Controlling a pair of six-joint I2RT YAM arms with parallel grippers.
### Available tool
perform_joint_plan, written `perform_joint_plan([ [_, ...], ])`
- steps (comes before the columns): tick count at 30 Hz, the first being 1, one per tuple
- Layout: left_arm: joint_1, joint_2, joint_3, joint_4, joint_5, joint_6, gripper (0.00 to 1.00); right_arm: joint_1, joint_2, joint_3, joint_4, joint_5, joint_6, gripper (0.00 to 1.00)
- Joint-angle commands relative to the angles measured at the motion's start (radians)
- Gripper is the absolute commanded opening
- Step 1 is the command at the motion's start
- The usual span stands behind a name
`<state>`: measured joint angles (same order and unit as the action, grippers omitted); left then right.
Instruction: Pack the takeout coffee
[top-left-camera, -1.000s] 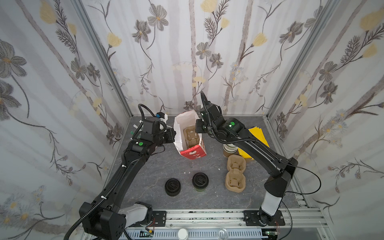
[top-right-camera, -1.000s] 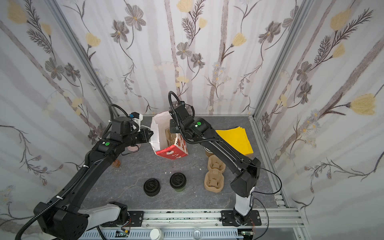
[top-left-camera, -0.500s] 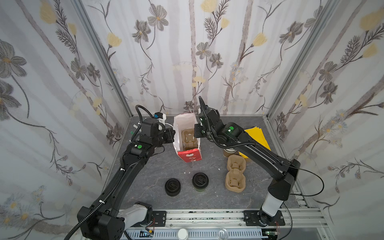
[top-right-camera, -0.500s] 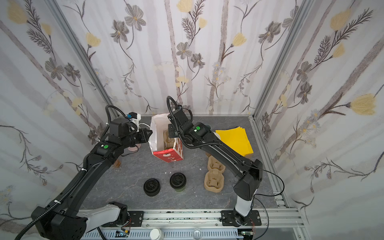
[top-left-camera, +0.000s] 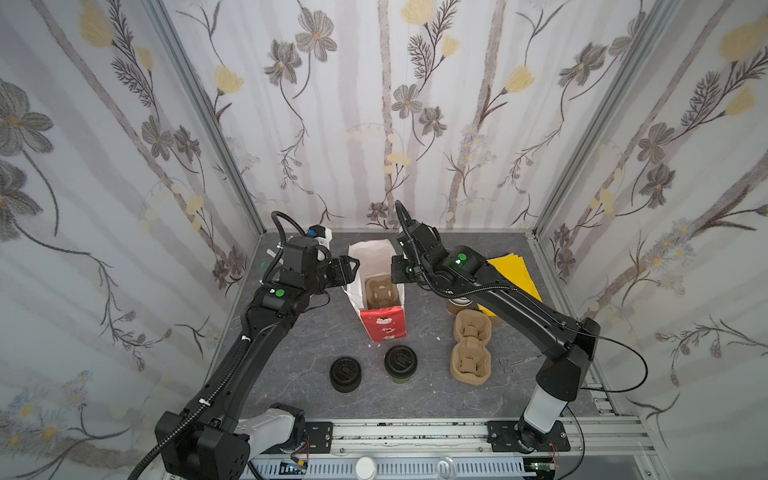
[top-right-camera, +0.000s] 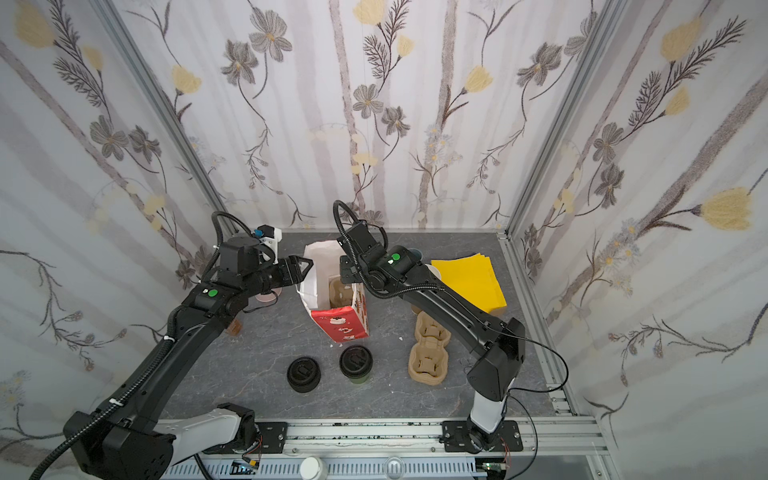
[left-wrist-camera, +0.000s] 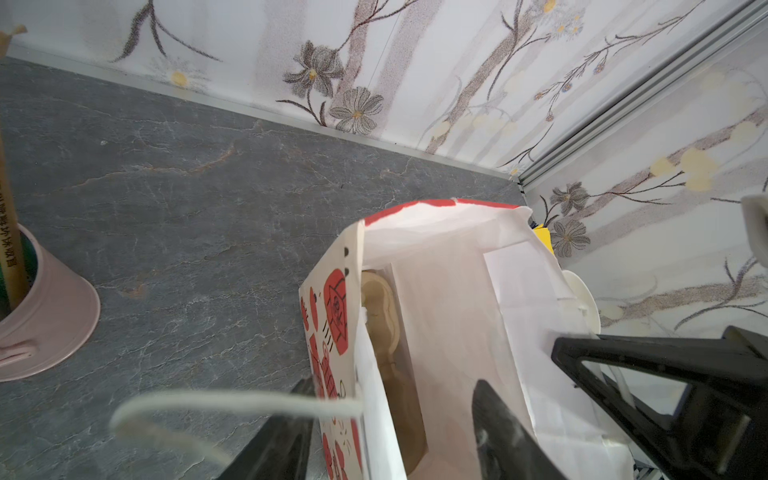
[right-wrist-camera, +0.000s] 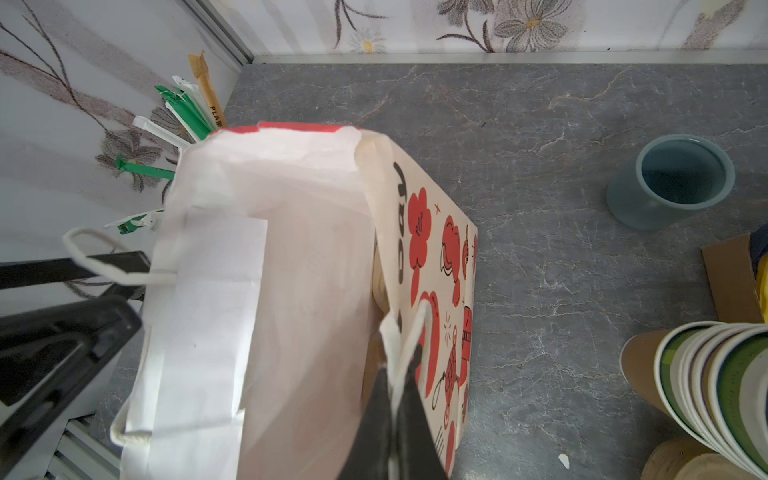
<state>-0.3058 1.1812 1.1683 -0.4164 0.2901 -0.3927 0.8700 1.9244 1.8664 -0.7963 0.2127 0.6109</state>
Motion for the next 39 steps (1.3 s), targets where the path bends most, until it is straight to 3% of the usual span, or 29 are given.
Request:
perform_joint_plan([
  [1, -0.001, 0.001, 0.014, 0.015, 0.006, -0.006, 0.65, 0.000, 0.008, 0.007, -0.026, 0.022, 0.019, 0.06],
  [7, 0.000, -0.008, 0.037, -0.013, -0.005, -0.010, 0.69, -0.001, 0.008, 0.039, -0.046, 0.035, 0.019, 0.41],
  [15, 0.001, 0.001, 0.119, -0.060, -0.010, -0.040, 0.80, 0.000, -0.015, 0.147, -0.104, 0.040, 0.012, 0.69],
  [19, 0.003, -0.007, 0.171, -0.085, -0.046, -0.059, 0.84, 0.007, -0.073, 0.158, -0.163, 0.036, 0.019, 0.70],
  [25, 0.002, 0.010, 0.211, -0.174, -0.029, -0.039, 0.83, 0.023, -0.146, 0.150, -0.338, 0.015, 0.136, 0.70],
  [34, -0.006, 0.298, 0.512, -0.612, 0.061, 0.084, 0.78, 0.042, -0.243, 0.015, -0.383, 0.025, 0.267, 0.67],
  [39, -0.031, 0.390, 0.567, -0.715, 0.083, 0.134, 0.78, 0.041, -0.248, 0.004, -0.379, 0.057, 0.270, 0.67],
])
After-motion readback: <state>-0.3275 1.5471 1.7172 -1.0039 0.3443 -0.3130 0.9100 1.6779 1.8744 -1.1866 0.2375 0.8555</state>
